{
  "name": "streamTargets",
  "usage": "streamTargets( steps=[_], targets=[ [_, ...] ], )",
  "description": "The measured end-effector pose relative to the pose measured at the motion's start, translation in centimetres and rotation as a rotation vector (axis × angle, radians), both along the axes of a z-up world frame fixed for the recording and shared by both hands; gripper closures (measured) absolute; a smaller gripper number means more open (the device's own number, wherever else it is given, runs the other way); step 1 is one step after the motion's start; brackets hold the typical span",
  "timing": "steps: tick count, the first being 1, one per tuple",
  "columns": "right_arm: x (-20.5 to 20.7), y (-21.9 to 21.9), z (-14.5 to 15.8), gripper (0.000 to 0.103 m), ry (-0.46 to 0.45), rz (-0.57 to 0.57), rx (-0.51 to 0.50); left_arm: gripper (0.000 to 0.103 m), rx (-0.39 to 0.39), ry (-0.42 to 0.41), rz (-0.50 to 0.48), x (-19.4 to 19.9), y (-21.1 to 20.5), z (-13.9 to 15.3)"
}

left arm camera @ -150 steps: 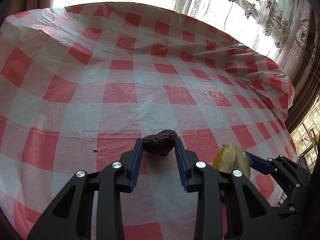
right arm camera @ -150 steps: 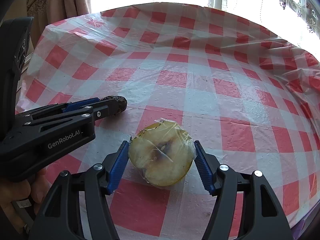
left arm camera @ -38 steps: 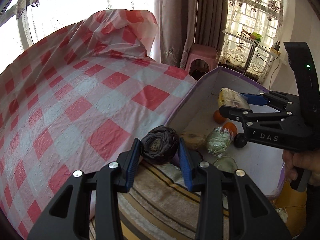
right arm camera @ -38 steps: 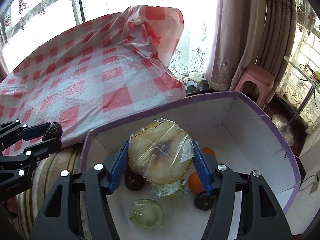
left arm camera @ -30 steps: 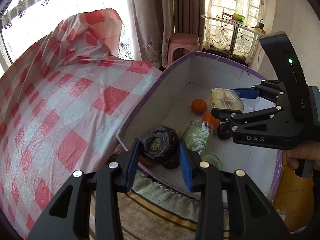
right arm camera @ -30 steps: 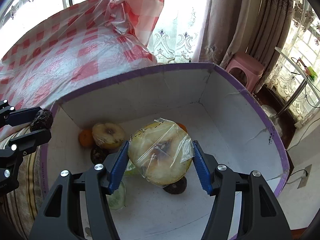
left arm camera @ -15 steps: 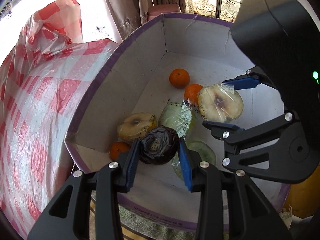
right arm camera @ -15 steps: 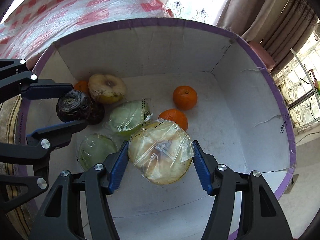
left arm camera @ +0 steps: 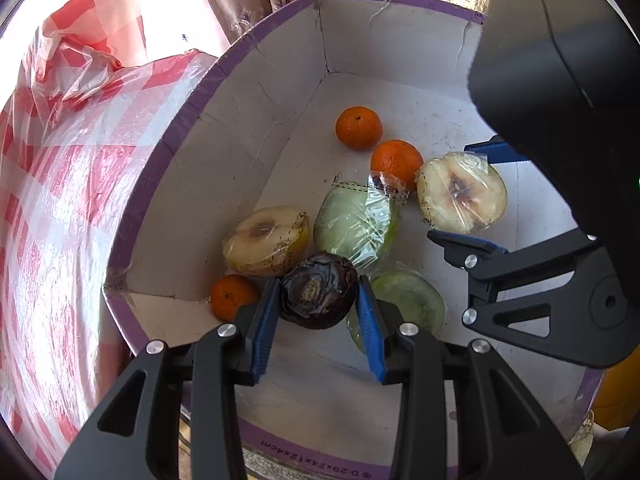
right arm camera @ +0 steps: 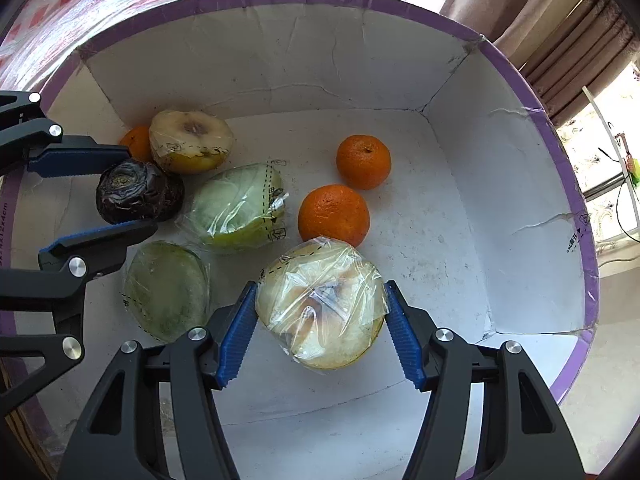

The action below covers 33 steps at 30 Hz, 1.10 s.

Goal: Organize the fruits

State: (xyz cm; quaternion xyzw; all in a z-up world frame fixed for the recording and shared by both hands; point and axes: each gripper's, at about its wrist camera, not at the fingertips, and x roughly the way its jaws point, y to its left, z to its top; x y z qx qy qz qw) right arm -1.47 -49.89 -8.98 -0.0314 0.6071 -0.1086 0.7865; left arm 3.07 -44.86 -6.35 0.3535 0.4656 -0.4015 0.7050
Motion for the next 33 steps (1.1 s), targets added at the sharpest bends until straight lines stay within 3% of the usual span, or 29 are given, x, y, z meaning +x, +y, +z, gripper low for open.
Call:
streamTargets(
  steps=[14, 17, 23, 25, 27, 30, 33],
  targets=[
    [0.8, -0.5, -0.4, 0.039, 0.054, 0.002, -0.034, 0.063, -0.004, 0.088, -0.034, 0.8, -1.1, -0.7],
    [2.2, -0.4, -0.9, 0.035, 0.050, 0.001, -0.038, 0.052, -0.019, 0.106, -0.043, 1.0, -0.3, -0.6],
    [2.4, -0.6, -0.7, 0.030, 0.025, -0.008, -0.053, 0.051, -0.030, 0.082, -0.043, 1.0, -0.1, -0.8],
    [2.2, -1.1, 0.1, 0.021, -0.012, -0.042, -0.021, 0.041, -0.051, 0.072, -0.059, 0.5, 0.1, -0.4],
    [2.0, -1.4, 0.6, 0.016, -0.047, -0.063, -0.024, 0.037, -0.067, 0.036, -0.054, 0.4, 0.4, 0.2],
    [1.7, -1.5, 1.0, 0.016, -0.087, -0.088, -0.037, 0.026, -0.086, 0.003, -0.024, 0.6, 0.9, 0.8],
    [1.2, -1.5, 1.7, 0.016, -0.138, -0.114, -0.060, 0.019, -0.156, 0.031, 0.017, 0.9, 1.8, 2.2]
  ],
)
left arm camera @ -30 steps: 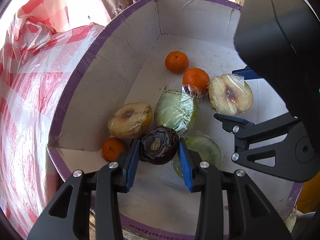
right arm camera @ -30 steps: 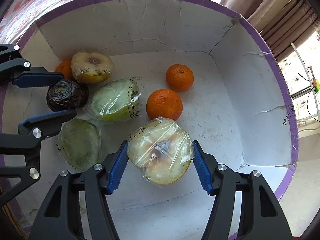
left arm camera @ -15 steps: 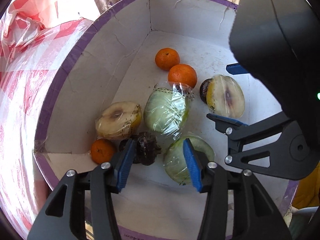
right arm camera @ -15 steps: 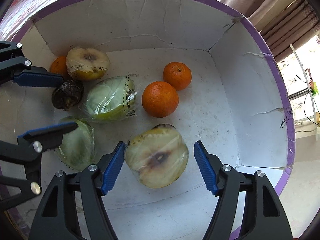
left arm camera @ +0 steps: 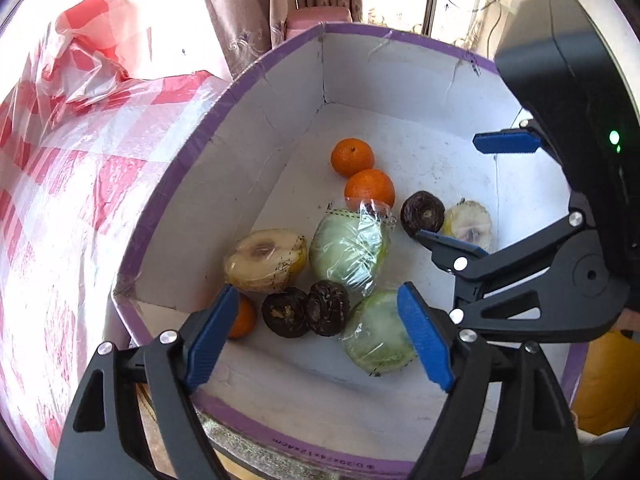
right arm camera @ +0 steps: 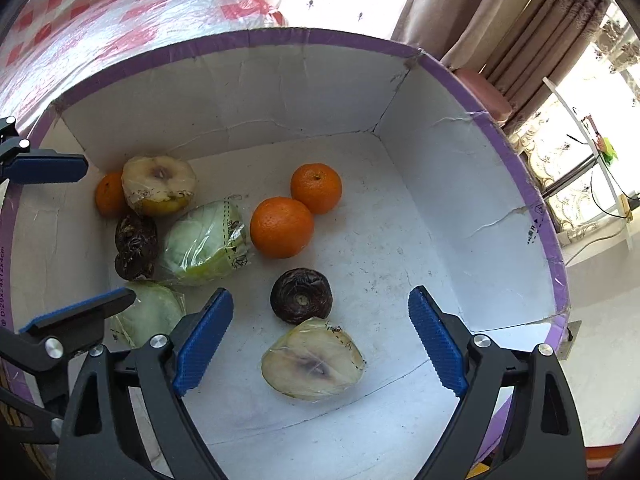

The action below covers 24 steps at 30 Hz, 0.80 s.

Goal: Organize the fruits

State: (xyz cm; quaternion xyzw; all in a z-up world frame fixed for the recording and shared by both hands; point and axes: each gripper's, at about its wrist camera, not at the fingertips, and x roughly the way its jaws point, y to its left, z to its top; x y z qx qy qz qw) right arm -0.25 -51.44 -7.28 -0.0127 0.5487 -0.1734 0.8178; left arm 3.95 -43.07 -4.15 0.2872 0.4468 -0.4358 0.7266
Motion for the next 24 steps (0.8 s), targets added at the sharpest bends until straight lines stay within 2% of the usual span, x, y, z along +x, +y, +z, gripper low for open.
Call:
streamTargets(
  steps=[3, 9, 13, 15, 19, 21, 24],
  targets=[
    [-0.7, 0.0, 1.1, 0.016, -0.074, -0.039, -0.026, 0.010, -0.075, 0.029, 0.058, 0.6, 1.4, 1.3],
    [-3.0, -0.6, 4.4, 0.016, -0.253, -0.150, -0.067, 0.009, -0.193, 0.084, 0.155, 0.3, 4.1, 3.3],
    [-5.1, -0.2, 5.8, 0.016, -0.325, -0.200, -0.113, 0.005, -0.305, 0.174, 0.248, -0.7, 6.5, 4.3],
    [-6.2, 0.2, 6.8, 0.016, -0.355, -0.228, -0.122, 0.002, -0.314, 0.174, 0.272, -2.0, 7.1, 4.3],
    [-7.9, 0.2, 8.4, 0.016, -0.409, -0.276, -0.112, 0.002, -0.306, 0.233, 0.305, -3.4, 7.7, 2.8],
    [-8.2, 0.2, 8.9, 0.016, -0.420, -0.281, -0.107, 0.002, -0.303, 0.249, 0.319, -3.2, 7.8, 2.3],
    [-8.1, 0.2, 8.8, 0.016, -0.416, -0.279, -0.102, 0.002, -0.338, 0.242, 0.335, -3.0, 8.3, 2.5]
  ],
)
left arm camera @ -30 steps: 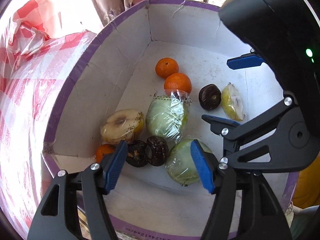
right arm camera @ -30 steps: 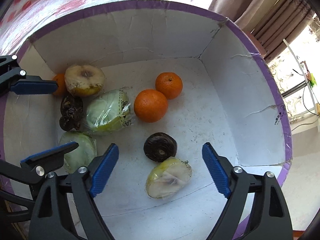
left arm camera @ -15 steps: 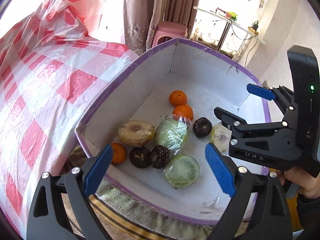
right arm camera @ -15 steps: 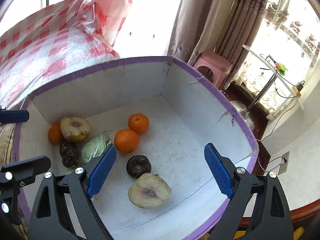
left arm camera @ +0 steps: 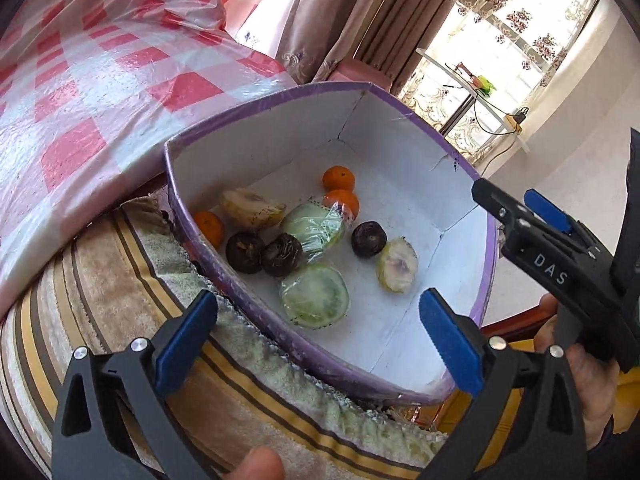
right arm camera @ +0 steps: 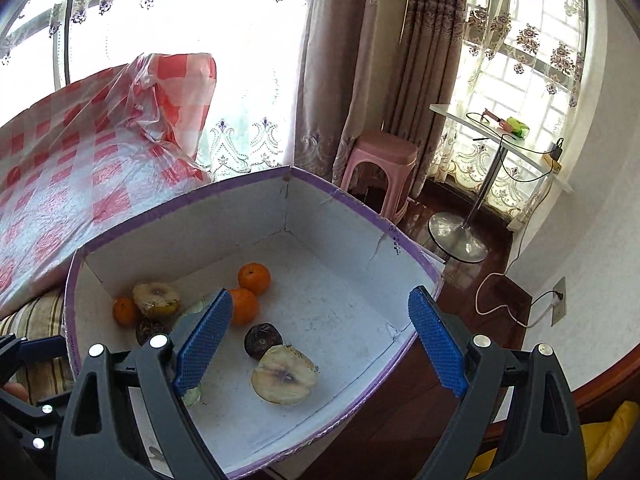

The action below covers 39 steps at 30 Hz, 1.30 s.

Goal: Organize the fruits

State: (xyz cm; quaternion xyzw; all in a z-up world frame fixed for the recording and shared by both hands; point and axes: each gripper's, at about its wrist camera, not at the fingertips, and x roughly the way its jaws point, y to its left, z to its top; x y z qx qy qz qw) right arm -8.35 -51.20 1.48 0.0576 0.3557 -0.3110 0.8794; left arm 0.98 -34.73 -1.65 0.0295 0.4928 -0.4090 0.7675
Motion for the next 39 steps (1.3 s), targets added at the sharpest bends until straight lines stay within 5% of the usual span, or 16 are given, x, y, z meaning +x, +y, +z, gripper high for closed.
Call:
streamTargets(
  steps=[14, 39],
  targets=[
    [-0.2, -0.3, -0.4, 0.016, 0.006, -0.016, 0.001, 0.002, 0.003, -0.142, -0.034, -0.9, -1.9, 1.2],
    [-0.1, -0.2, -0.7, 0.016, 0.012, -0.009, 0.009, 0.002, -0.034, -0.129, 0.018, -0.5, -0.4, 1.3]
  ],
)
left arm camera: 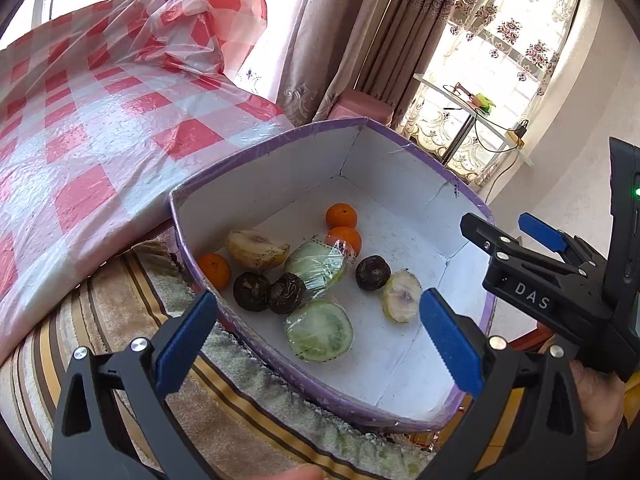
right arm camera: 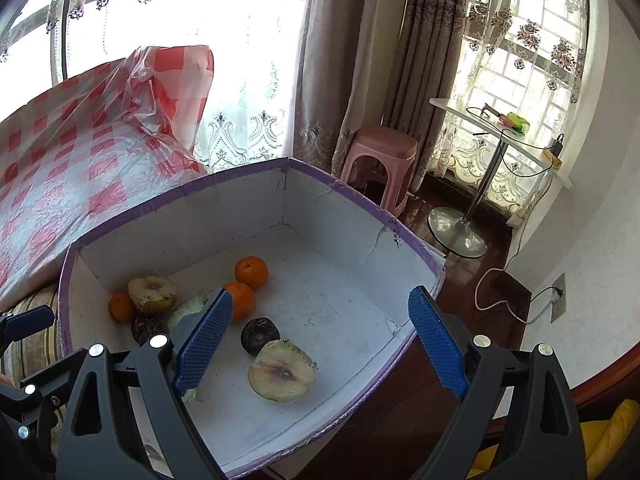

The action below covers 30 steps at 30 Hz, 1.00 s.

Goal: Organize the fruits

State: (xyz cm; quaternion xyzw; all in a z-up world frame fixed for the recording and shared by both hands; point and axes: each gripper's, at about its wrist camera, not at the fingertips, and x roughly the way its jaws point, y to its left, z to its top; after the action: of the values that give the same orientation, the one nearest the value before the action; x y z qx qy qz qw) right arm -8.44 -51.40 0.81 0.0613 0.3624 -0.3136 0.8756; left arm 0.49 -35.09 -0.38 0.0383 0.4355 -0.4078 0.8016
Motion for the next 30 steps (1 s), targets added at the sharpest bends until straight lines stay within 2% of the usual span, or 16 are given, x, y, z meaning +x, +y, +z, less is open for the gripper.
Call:
streamTargets(
  steps=[30],
  targets=[
    [0.09, 0.08, -0.12, 0.016, -0.001, 0.001, 0.000, 0.002, -0.001, 0.003, 0.000, 0.05, 0.04, -0.06]
  ],
)
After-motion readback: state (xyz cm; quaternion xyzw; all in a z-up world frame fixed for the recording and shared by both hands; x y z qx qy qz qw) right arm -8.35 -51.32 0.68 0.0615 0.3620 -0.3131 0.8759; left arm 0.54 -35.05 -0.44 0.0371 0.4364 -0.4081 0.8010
